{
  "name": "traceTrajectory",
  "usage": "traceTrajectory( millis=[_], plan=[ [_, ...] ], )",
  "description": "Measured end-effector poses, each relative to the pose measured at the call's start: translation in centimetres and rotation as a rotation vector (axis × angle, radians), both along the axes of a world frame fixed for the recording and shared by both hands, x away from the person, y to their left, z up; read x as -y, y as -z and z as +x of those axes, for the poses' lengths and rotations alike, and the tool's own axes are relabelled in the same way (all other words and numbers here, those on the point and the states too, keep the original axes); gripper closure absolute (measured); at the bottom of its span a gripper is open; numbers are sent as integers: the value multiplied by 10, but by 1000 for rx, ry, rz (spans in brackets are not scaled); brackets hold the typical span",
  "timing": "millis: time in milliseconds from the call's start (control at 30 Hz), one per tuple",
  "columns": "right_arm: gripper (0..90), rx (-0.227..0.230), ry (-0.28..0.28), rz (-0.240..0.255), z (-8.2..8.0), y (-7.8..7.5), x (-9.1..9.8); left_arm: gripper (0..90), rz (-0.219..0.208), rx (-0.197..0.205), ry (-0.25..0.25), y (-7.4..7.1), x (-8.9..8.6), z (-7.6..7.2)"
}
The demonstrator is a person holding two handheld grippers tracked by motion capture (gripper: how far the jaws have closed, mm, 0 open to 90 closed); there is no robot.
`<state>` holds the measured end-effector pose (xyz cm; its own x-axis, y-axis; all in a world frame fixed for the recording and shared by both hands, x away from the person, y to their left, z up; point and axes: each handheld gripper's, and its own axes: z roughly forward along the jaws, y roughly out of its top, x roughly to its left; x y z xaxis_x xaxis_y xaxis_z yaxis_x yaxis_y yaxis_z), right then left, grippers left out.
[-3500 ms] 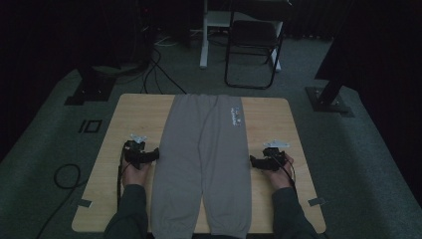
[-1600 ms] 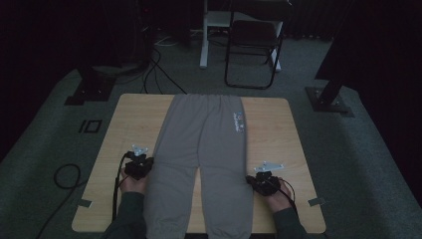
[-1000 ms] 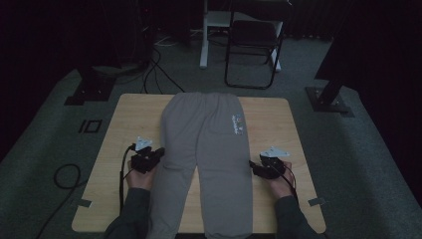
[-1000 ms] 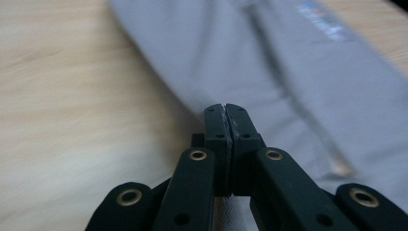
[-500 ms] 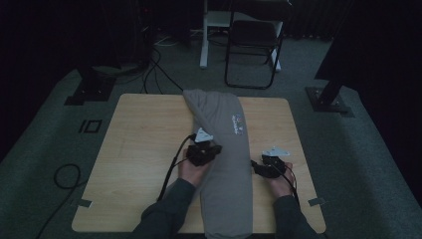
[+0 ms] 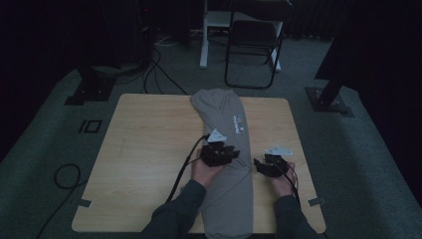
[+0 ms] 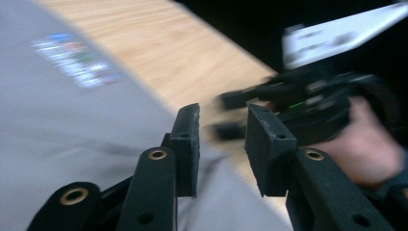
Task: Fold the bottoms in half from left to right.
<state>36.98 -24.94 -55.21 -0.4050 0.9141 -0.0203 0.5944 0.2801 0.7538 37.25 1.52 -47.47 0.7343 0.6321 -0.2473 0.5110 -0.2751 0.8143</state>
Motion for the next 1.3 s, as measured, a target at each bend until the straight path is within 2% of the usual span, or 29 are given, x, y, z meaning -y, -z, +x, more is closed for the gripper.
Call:
traceTrajectory(
  millis=[67, 100, 133, 200, 267, 300, 333, 367, 400, 433, 467, 500, 533, 600, 633, 867, 900, 933, 1100, 1300],
  plan=[
    [463, 18, -10, 53, -3, -8, -3, 633, 47, -12, -47, 6, -17, 5],
    [463, 18, -10, 53, -3, -8, -3, 630, 47, -12, -47, 6, -17, 5],
    [463, 39, -47, 79, -5, -17, -11, 629, 74, -47, -85, 16, -30, 9],
    [473, 33, -79, 90, -6, -20, -20, 614, 114, -67, -106, 28, -38, 10],
    [473, 24, -93, 92, -5, -19, -25, 610, 114, -67, -106, 28, -38, 10],
    [481, 24, -93, 92, -5, -19, -25, 610, 155, -103, -112, 44, -42, 10],
    [499, -18, -132, 40, -4, -9, -40, 593, 189, -114, -100, 54, -39, 11],
    [514, -21, -126, 11, -4, -7, -42, 590, 237, -102, -91, 61, -34, 10],
    [514, -21, -126, 11, -4, -7, -42, 593, 237, -102, -91, 61, -34, 10],
    [542, -30, -109, -22, -3, -5, -43, 593, 270, -92, -87, 65, -31, 9],
    [640, -41, -101, -19, -3, -3, -40, 677, 339, -31, -98, 69, -26, 4],
    [680, -43, -101, -24, -3, -4, -39, 738, 339, -31, -98, 69, -26, 4],
    [712, -38, -93, -34, -3, -4, -38, 787, 354, -32, -118, 68, -26, 5],
    [749, -31, -74, -55, -4, -5, -37, 833, 350, -33, -123, 68, -27, 6],
    [759, -34, -78, -59, -4, -5, -37, 844, 338, -36, -135, 69, -30, 8],
    [778, -27, -115, -53, 0, -3, -46, 856, 329, -45, -157, 69, -42, 10],
    [784, -27, -115, -53, 0, -3, -46, 856, 331, -43, -171, 69, -48, 11],
    [797, -24, -126, -45, 9, -2, -55, 856, 319, -51, -192, 70, -55, 14],
    [796, -16, -146, -45, 26, -2, -75, 855, 312, -62, -253, 70, -77, 23],
    [791, -11, -162, -42, 53, -1, -93, 854, 322, -59, -306, 70, -89, 36]
  ],
)
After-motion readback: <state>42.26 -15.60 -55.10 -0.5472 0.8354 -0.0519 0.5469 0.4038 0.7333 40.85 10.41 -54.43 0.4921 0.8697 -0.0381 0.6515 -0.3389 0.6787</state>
